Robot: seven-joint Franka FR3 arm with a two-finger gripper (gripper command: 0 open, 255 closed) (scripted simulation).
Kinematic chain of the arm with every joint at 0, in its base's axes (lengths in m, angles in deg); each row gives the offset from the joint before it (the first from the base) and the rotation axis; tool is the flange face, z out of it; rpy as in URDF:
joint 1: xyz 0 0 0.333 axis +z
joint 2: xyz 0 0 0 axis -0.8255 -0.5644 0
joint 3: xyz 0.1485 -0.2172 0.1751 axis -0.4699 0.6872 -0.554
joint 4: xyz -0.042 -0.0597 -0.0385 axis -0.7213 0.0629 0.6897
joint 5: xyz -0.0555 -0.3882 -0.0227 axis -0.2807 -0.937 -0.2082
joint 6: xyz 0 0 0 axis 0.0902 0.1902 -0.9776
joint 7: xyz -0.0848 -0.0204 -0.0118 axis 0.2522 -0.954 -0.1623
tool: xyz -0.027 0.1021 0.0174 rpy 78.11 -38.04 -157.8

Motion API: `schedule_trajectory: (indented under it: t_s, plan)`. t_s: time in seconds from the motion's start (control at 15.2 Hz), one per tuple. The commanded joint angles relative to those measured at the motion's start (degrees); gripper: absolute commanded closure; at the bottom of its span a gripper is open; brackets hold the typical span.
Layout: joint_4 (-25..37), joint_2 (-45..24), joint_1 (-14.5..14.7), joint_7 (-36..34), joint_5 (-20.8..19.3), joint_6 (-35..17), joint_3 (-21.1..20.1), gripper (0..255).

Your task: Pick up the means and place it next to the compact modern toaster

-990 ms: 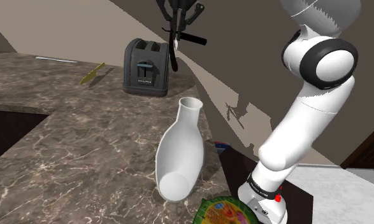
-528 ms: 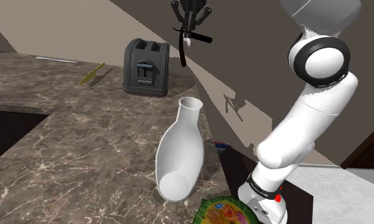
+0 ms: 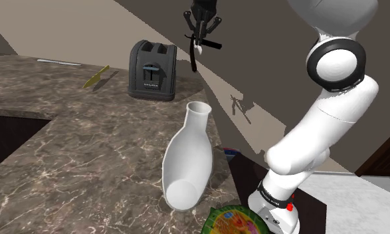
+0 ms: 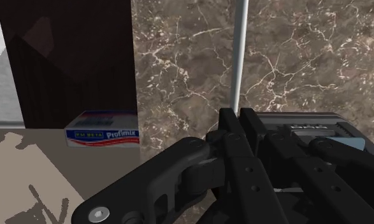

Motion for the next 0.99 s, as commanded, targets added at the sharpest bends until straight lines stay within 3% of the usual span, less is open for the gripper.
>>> schedule_trajectory:
  t_s: [0.0, 0.92]
  plan:
    - [-3.81, 2.06, -0.5, 1.18, 1.1, -2.07, 0.83, 255]
    - [-24.07, 10.93, -0.82, 5.58, 4.89, -14.38, 3.53, 255]
